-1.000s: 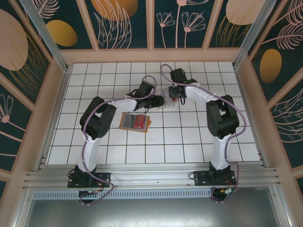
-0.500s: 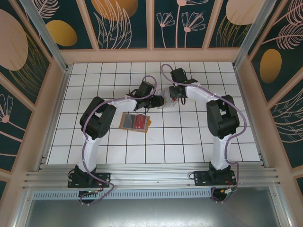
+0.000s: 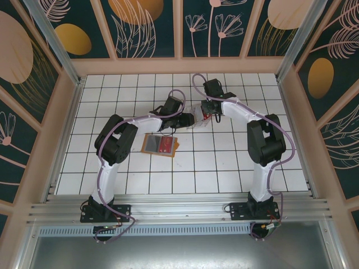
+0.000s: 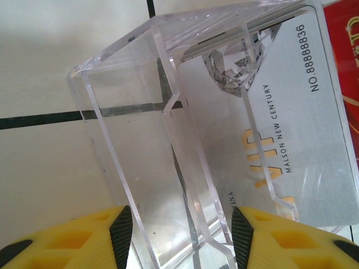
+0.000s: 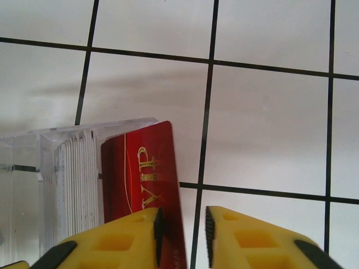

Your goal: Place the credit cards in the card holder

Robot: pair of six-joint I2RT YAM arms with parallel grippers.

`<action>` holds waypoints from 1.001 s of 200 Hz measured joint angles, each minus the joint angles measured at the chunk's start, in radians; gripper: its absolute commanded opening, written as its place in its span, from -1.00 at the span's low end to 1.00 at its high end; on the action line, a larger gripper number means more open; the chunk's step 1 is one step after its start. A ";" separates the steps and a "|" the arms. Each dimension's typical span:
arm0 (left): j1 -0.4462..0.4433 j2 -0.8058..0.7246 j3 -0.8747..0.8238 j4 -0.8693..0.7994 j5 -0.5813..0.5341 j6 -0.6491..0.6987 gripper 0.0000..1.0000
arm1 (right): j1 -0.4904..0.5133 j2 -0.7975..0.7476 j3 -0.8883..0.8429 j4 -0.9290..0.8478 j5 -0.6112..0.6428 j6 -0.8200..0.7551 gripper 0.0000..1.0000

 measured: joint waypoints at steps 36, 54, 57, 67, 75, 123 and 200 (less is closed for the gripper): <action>0.000 0.003 0.001 0.000 0.003 -0.003 0.05 | 0.000 -0.002 0.000 0.001 -0.020 -0.015 -0.72; 0.000 0.004 0.002 0.001 0.003 -0.003 0.05 | 0.000 -0.005 0.000 0.001 -0.027 -0.016 -0.83; 0.000 0.005 0.002 0.001 0.003 -0.003 0.05 | 0.000 -0.006 0.000 0.001 -0.029 -0.016 -0.84; 0.000 0.005 0.002 0.001 0.004 -0.003 0.05 | 0.000 -0.011 0.000 0.001 -0.037 -0.016 -0.88; 0.000 0.005 0.002 0.001 0.004 -0.003 0.05 | 0.000 -0.015 0.000 0.002 -0.042 -0.016 -0.90; 0.000 0.005 0.002 0.005 0.003 -0.003 0.05 | 0.000 -0.029 0.000 0.001 -0.072 -0.015 -0.92; 0.000 0.003 0.002 0.006 0.002 -0.003 0.06 | -0.040 -0.168 -0.046 0.021 -0.214 0.025 -0.92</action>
